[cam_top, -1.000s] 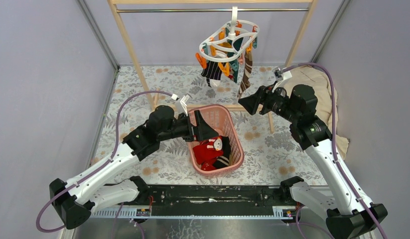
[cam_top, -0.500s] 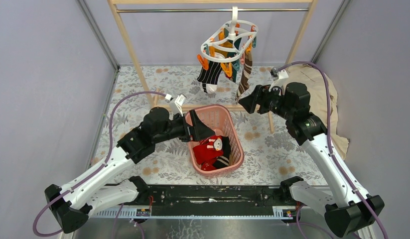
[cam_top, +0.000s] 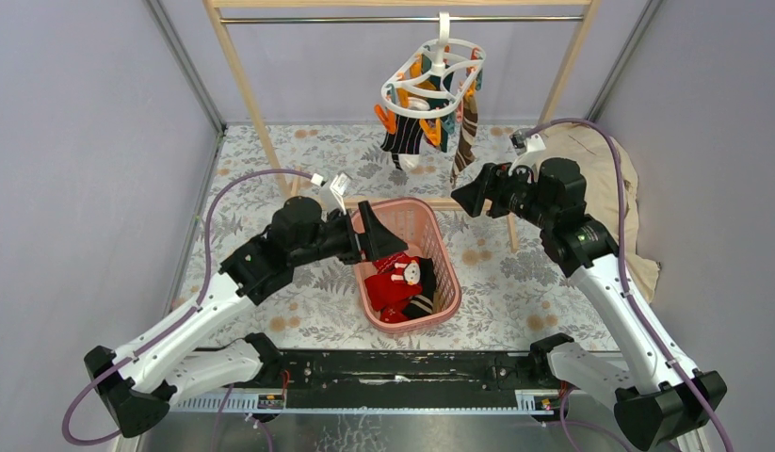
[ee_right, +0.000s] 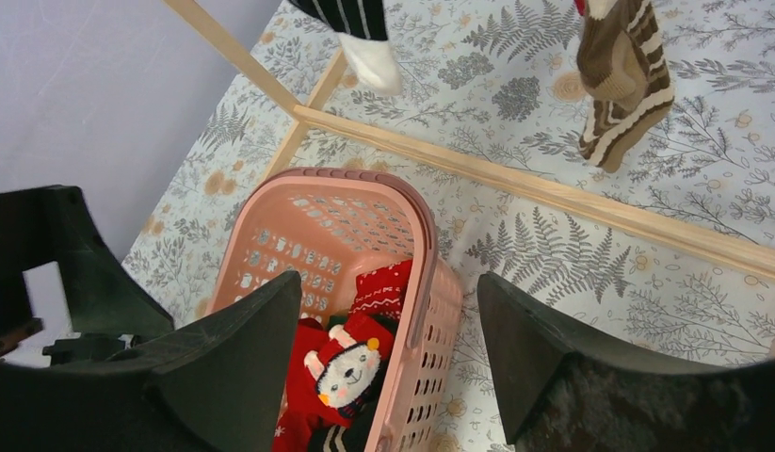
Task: Remove the socks clipped to the hanger
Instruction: Place the sock in the bin, then remove the sock from the hanger.
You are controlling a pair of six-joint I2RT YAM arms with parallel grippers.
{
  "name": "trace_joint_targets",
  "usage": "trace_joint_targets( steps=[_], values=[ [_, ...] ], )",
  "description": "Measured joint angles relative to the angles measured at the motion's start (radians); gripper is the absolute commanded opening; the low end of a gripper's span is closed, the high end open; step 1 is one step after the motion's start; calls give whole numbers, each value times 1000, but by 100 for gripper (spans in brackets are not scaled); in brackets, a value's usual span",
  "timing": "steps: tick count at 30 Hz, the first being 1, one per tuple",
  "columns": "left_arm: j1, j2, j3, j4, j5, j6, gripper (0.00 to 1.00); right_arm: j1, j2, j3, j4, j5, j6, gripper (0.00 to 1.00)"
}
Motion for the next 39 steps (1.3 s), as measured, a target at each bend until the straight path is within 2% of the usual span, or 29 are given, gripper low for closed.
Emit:
trace_joint_targets(
  steps=[2, 3, 4, 9, 17, 25, 33, 39],
  values=[
    [0, 29, 67, -50, -11, -35, 99, -1, -2, -4, -1, 7, 0, 82],
    [0, 49, 109, -69, -15, -53, 99, -1, -3, -6, -3, 12, 0, 96],
    [0, 67, 148, -82, -19, -72, 99, -1, -4, -9, -5, 18, -1, 99],
    [0, 137, 353, -134, -18, -200, 99, -1, -12, -25, -25, 51, -7, 100],
    [0, 136, 497, -153, -17, -372, 99, -1, -3, -51, -23, 111, -6, 100],
    [29, 149, 525, -160, 37, -400, 99, -1, 33, -51, -22, 122, -6, 100],
    [85, 111, 426, -130, 96, -426, 99, -1, 33, -57, -14, 121, -6, 100],
    [89, 127, 424, -102, 133, -433, 99, -1, 35, -62, -13, 119, -3, 99]
  ],
)
